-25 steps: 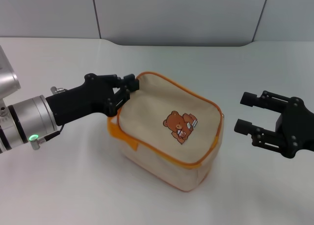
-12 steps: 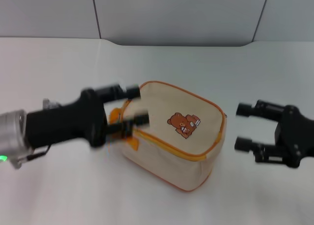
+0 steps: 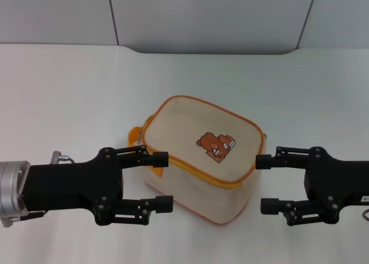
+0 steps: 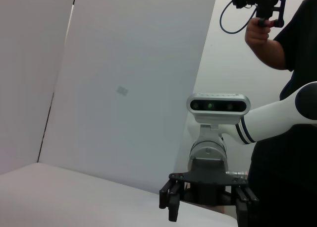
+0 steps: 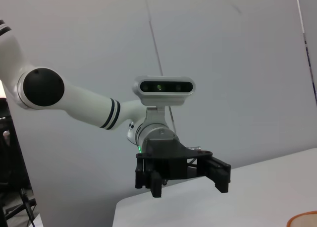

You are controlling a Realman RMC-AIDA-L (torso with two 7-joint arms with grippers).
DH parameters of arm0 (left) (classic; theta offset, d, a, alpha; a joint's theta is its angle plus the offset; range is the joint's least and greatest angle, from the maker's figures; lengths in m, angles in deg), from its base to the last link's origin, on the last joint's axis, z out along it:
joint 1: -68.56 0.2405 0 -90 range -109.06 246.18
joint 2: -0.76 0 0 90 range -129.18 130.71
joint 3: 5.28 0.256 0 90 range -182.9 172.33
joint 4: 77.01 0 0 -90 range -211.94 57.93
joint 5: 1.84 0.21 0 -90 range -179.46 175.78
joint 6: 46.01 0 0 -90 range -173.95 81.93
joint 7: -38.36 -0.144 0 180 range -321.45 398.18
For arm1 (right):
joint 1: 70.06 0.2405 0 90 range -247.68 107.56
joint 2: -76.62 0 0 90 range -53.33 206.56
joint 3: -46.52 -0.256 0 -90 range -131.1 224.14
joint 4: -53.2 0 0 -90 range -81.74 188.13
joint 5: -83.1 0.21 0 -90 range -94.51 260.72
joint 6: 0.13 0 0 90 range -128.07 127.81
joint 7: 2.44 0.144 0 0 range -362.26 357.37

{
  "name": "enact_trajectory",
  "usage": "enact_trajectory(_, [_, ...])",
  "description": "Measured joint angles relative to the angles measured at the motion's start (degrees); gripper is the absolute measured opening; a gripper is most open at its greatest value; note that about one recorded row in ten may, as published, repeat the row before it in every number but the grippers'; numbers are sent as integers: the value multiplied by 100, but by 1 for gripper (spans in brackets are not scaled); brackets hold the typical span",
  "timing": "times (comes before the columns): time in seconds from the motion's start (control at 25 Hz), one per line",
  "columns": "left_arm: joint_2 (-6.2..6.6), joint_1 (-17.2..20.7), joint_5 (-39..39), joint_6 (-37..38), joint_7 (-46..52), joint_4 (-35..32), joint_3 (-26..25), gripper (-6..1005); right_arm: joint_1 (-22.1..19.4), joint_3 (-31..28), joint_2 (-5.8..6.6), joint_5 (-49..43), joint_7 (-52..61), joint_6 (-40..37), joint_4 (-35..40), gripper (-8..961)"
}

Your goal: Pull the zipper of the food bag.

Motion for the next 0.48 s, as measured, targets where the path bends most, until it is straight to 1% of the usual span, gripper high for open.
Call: enact_trajectory(0.48, [-19, 1, 10, 0, -7, -3, 17, 815, 37, 14, -8, -7, -1, 7, 2, 787])
